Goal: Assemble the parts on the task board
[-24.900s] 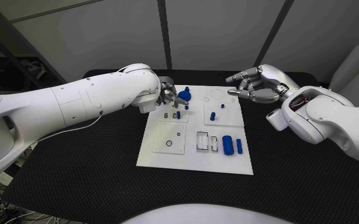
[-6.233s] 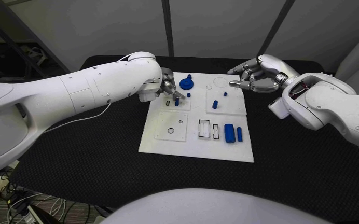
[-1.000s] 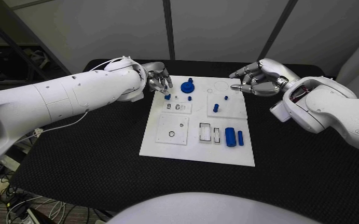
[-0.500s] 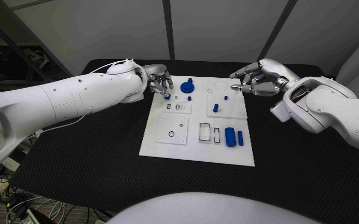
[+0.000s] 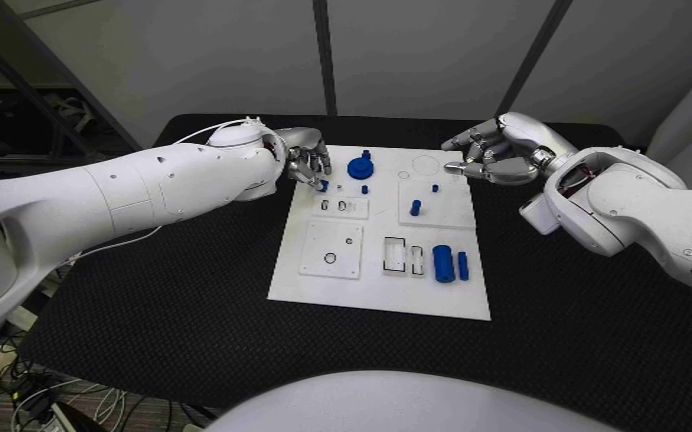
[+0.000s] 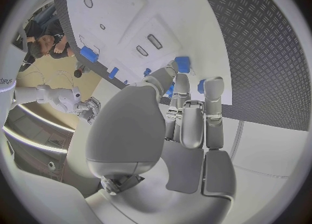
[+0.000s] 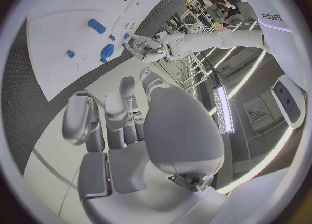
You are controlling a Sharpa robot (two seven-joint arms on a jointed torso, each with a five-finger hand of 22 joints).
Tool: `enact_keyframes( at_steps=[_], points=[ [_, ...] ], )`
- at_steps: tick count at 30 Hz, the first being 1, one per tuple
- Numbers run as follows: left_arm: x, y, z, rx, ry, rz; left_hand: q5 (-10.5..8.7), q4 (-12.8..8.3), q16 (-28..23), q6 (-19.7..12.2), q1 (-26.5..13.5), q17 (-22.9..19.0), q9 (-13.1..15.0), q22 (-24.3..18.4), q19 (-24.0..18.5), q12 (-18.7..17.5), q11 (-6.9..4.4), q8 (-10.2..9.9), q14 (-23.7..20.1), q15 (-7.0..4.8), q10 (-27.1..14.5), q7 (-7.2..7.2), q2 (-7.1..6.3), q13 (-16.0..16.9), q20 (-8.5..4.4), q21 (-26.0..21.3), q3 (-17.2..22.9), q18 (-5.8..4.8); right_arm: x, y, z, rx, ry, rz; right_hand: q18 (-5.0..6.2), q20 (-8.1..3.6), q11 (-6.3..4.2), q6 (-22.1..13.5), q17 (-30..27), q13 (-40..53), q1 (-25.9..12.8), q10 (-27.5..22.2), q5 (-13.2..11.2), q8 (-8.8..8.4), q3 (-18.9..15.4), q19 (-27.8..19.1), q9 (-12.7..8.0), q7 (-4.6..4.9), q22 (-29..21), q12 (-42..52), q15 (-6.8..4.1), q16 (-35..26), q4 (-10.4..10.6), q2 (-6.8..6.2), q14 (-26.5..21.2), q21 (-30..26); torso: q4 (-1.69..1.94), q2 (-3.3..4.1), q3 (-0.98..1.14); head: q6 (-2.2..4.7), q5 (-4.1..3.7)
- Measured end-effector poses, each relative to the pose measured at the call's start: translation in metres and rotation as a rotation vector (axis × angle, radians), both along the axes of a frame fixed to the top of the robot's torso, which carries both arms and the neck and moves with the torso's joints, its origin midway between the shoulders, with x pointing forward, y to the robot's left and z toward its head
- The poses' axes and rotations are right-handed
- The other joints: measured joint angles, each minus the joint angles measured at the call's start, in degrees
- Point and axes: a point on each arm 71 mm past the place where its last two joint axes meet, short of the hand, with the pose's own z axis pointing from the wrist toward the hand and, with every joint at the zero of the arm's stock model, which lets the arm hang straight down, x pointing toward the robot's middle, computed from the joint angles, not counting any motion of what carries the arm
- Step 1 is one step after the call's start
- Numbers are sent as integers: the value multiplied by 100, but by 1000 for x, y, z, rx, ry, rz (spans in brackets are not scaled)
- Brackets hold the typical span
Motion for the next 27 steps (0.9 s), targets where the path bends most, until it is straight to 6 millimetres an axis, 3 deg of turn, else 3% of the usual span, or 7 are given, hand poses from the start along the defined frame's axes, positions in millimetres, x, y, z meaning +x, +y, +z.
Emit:
enact_keyframes(
  at_steps=[27],
  points=[
    [0,0,-7,40,21,-3,0,-33,22,134,0,-1,-102,40,-1,24,43,0,15,25,2,68,1,-25,41,21,2,1,0,0,0,0,0,1,0,0,0,0,4,0,0,0,0,0,0,0,0,0,0,0,0,0,0,0,0,0,4,3,2,-32,-14]
  ],
)
